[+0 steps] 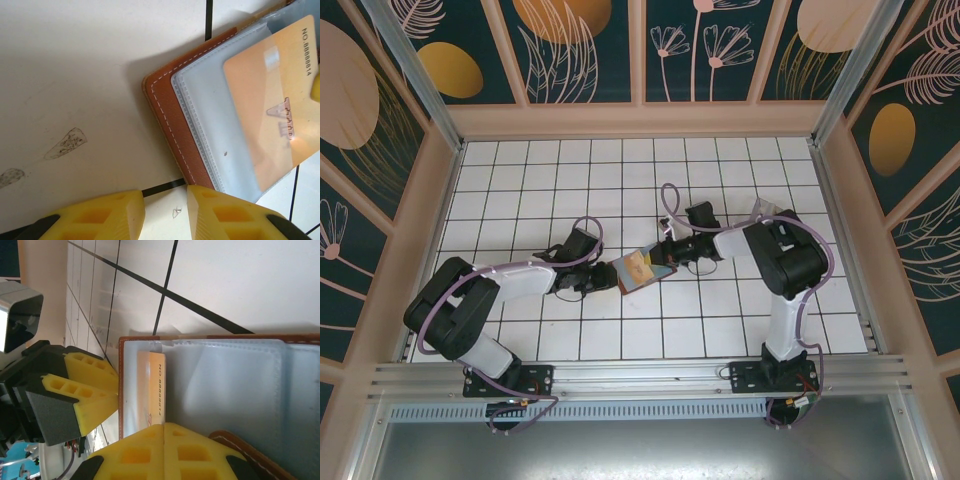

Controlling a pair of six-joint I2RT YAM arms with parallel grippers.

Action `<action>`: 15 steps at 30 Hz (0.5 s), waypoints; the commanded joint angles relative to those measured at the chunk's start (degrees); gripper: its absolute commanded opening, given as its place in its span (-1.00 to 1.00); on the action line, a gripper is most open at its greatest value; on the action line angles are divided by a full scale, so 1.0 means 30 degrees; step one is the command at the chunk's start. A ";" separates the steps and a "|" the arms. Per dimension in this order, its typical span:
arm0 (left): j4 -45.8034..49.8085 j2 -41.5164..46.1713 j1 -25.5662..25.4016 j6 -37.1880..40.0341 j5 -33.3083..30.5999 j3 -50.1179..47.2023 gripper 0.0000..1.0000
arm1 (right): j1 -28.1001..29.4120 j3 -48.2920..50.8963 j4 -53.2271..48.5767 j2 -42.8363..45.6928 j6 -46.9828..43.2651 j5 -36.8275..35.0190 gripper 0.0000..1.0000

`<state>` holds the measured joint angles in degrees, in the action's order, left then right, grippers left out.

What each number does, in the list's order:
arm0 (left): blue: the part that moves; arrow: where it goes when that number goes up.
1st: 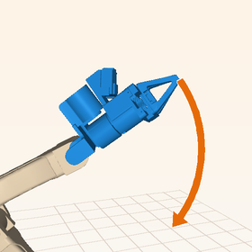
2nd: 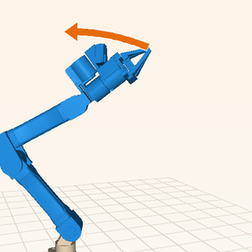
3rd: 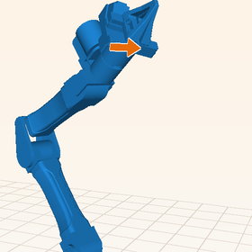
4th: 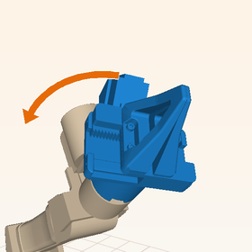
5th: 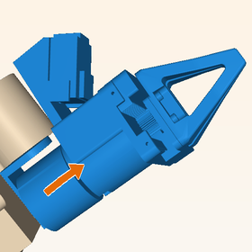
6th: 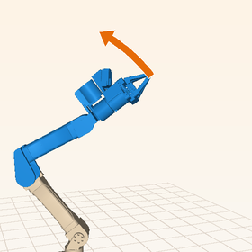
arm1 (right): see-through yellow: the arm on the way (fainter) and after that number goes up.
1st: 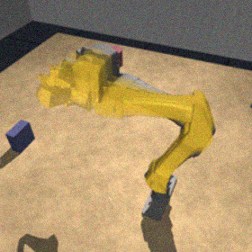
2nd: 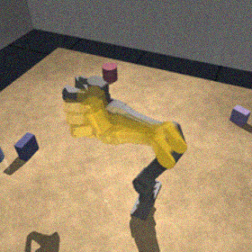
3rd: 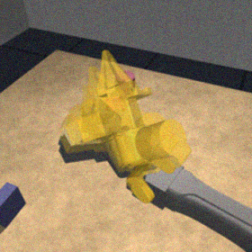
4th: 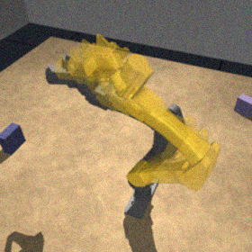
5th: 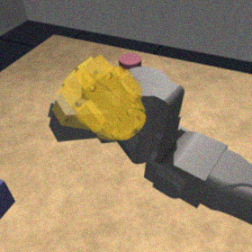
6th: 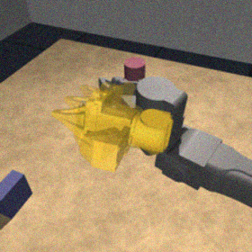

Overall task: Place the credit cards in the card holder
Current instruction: Insert the credit card into the card slot.

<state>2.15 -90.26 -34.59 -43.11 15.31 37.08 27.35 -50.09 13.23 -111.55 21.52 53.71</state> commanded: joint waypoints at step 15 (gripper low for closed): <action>-0.1187 -0.1876 0.0624 0.0512 -0.3451 -0.0878 -0.35 | 0.2195 -0.0274 -0.1950 0.0552 0.0105 -0.2953 -0.85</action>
<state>1.91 -90.11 -34.44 -43.11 15.46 36.80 32.60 -50.57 12.82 -110.74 24.21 47.33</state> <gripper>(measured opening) 0.326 0.068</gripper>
